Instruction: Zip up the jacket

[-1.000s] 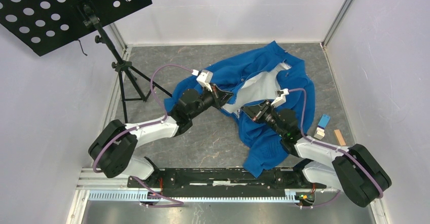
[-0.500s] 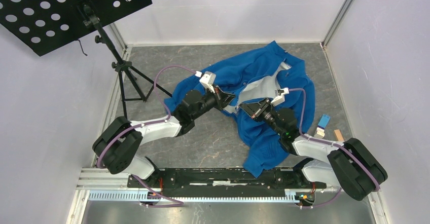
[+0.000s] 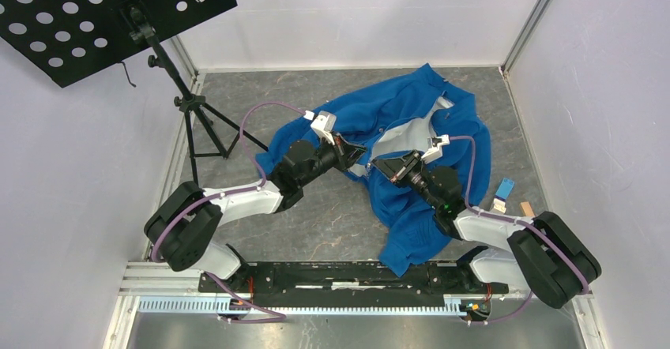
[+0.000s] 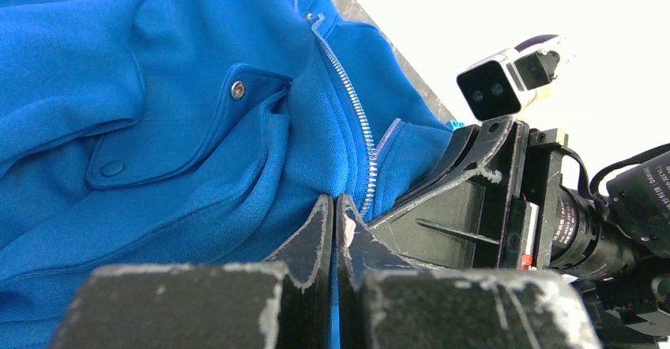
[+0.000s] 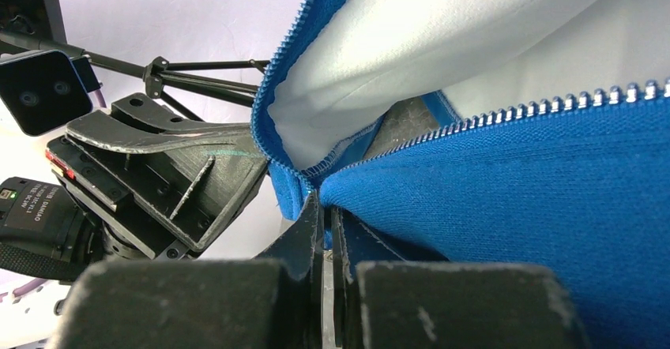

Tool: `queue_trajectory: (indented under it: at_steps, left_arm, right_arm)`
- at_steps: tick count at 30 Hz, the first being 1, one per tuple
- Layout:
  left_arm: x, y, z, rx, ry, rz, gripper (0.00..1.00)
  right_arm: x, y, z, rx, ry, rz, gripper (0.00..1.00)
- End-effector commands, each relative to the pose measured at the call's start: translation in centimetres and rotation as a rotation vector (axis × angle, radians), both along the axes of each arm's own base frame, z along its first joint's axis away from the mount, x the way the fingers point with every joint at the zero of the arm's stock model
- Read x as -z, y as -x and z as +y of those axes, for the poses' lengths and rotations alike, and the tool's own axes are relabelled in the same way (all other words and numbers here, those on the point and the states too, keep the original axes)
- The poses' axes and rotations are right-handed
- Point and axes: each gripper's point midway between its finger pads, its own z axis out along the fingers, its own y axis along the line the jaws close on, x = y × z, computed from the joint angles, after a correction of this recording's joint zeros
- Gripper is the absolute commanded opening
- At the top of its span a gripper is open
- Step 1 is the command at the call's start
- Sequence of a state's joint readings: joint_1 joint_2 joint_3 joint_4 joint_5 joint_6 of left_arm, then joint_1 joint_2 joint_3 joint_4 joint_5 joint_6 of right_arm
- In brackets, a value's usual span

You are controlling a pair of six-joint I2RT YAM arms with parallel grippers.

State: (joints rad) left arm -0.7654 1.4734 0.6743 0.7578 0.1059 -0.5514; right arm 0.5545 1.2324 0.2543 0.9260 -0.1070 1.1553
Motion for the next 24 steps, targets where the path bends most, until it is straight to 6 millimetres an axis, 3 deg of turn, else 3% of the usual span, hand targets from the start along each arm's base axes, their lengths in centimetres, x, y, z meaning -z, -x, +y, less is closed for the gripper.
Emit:
queue_trajectory:
  at_steps: [1, 9, 16, 24]
  left_arm:
    - [-4.0, -0.2, -0.5, 0.000, 0.079, -0.093, 0.02]
    - [-4.1, 0.1, -0.4, 0.003, 0.086, -0.093, 0.02]
    - [-5.0, -0.2, 0.5, -0.049, 0.078, -0.085, 0.02]
    - [-5.0, -0.4, 0.4, -0.052, 0.079, -0.077, 0.02]
  right_arm:
    - [-3.0, -0.8, 0.5, 0.007, -0.058, -0.075, 0.00]
    - [-3.3, -1.2, 0.4, 0.023, -0.065, -0.080, 0.00]
    - [-2.0, 0.1, 0.2, -0.011, -0.057, -0.076, 0.00]
    - [-2.4, 0.0, 0.7, -0.034, -0.056, -0.094, 0.00]
